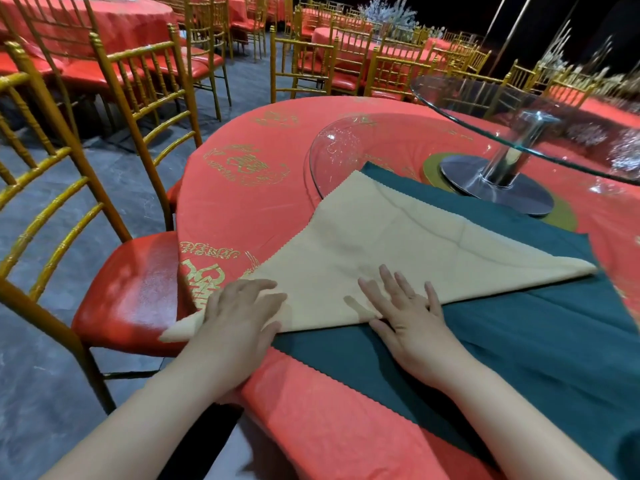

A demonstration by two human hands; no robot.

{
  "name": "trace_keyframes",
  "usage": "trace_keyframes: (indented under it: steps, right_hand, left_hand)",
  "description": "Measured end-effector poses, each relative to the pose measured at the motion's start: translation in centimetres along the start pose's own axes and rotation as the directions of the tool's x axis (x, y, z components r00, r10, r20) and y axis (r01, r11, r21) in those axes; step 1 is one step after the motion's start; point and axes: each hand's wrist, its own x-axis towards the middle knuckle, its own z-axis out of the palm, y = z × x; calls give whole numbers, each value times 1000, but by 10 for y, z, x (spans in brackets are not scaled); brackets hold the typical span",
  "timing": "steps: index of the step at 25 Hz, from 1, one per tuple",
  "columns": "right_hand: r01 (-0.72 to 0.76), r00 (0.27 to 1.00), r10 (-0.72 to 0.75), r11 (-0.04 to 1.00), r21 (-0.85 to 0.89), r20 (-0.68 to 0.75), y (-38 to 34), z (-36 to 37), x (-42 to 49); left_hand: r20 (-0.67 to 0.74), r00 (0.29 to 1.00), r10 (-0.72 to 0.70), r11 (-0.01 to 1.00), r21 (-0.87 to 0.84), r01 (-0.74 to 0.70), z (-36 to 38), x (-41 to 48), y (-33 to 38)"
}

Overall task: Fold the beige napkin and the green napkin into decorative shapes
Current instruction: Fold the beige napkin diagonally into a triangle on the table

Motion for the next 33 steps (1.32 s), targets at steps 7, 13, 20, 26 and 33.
trace_keyframes:
  steps: [7,13,20,26,33]
  right_hand:
    - [25,997,-30,998,-63,-78,60,-5,-7]
    - [117,909,-184,974,-196,-374,76,-6,-6]
    - [69,830,-194,966,-249,-522,89,-9,-11]
    - [-8,833,-99,981,-192,-544,92,-28,-37]
    - [170,837,-217,976,-137,-502,34,5,-103]
  left_hand:
    - [123,933,338,941,-26,-337,6,26,4]
    - [76,902,425,905,5,-426,-7,25,-18]
    - [44,912,409,912,29,-410,-41,55,-49]
    - [50,910,411,909,60,-413,-52,60,-65]
    - [101,883,458,869,156,-469,-47,61,-95]
